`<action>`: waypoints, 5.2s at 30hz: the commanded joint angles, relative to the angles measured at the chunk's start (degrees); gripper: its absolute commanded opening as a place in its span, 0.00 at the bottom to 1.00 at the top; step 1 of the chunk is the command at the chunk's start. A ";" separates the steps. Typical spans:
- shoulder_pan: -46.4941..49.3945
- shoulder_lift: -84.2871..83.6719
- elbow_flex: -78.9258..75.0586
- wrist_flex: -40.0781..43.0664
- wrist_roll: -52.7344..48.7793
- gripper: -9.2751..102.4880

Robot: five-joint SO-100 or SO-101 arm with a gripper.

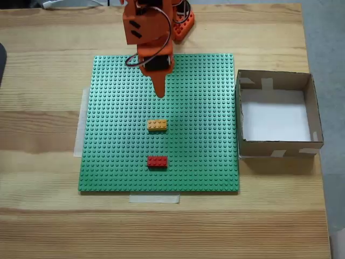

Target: Pick the yellow lego block and put it in the box.

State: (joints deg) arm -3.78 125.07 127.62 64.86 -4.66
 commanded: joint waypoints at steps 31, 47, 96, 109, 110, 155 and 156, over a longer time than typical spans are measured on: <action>-0.79 -23.12 -16.96 4.57 1.58 0.32; 1.58 -28.92 -18.11 0.97 0.88 0.30; 3.96 -36.65 -18.54 -5.54 -3.52 0.24; 4.31 -36.56 -17.40 -5.54 -4.57 0.22; 4.31 -36.47 -17.23 -5.45 -4.66 0.22; 3.43 -32.43 -15.73 -5.98 -6.77 0.08; 3.34 -32.08 -15.73 -5.63 -6.68 0.08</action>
State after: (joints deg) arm 0.18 89.38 112.24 58.54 -11.69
